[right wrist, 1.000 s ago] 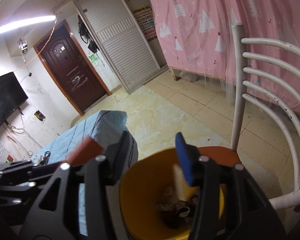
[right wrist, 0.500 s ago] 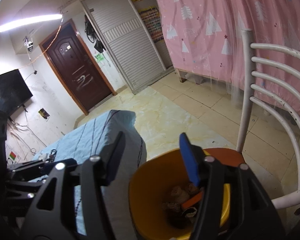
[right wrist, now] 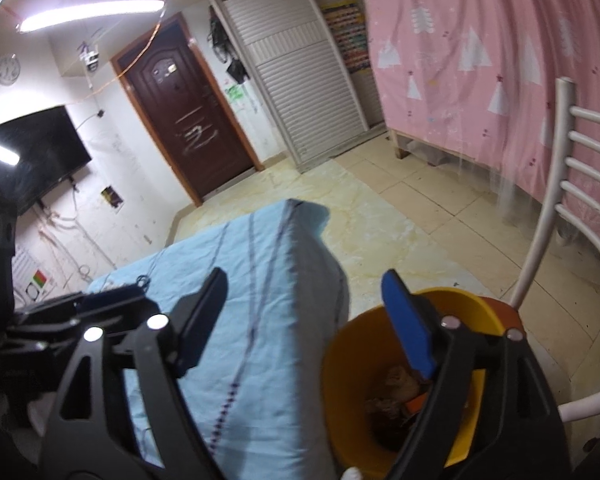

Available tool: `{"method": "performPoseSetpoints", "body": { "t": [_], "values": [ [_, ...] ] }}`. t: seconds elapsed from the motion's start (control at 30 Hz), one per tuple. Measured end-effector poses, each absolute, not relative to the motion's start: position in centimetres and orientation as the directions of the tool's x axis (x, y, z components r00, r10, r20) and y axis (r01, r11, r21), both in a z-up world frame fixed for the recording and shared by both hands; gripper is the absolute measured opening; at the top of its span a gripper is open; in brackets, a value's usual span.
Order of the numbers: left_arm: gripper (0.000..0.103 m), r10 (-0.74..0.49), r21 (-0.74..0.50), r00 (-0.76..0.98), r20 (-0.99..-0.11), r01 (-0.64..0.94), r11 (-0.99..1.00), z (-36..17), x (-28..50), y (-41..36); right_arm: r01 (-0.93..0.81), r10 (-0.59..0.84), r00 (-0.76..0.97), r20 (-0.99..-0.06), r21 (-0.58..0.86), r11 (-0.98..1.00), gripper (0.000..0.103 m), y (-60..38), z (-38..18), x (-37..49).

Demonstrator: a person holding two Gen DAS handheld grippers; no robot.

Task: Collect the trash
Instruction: 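Carry the brush and orange box over the yellow bin and open both tools, then move both tools back over the remaining items on the bedsheet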

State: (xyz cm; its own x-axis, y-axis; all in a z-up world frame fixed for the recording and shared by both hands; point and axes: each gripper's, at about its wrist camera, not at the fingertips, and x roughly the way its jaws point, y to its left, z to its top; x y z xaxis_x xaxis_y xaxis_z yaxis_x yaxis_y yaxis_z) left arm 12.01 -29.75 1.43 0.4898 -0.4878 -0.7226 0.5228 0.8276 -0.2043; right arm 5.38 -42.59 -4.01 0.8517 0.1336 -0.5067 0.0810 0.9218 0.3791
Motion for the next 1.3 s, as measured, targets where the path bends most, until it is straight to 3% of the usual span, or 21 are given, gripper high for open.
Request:
{"method": "performPoseSetpoints", "body": {
  "t": [0.8,1.07,1.3],
  "values": [
    [0.068,-0.308,-0.185,0.658,-0.687,0.252,0.950,2.1,17.2,-11.3,-0.228,0.313,0.742,-0.593,0.216,0.949,0.089,-24.3,-3.1,9.6],
    [0.074,-0.262,-0.191,0.628,-0.733,0.179,0.965,0.3,20.6,-7.1,-0.317,0.356,0.685,-0.635,0.180,0.931,0.089,-19.4,-4.3,9.9],
    [0.075,-0.186,-0.123,0.605,-0.774,0.145,0.982,-2.1,22.4,-5.7,-0.350,0.362,0.645,-0.673,0.161,0.923,0.089,-17.1,-5.3,10.5]
  ]
}}
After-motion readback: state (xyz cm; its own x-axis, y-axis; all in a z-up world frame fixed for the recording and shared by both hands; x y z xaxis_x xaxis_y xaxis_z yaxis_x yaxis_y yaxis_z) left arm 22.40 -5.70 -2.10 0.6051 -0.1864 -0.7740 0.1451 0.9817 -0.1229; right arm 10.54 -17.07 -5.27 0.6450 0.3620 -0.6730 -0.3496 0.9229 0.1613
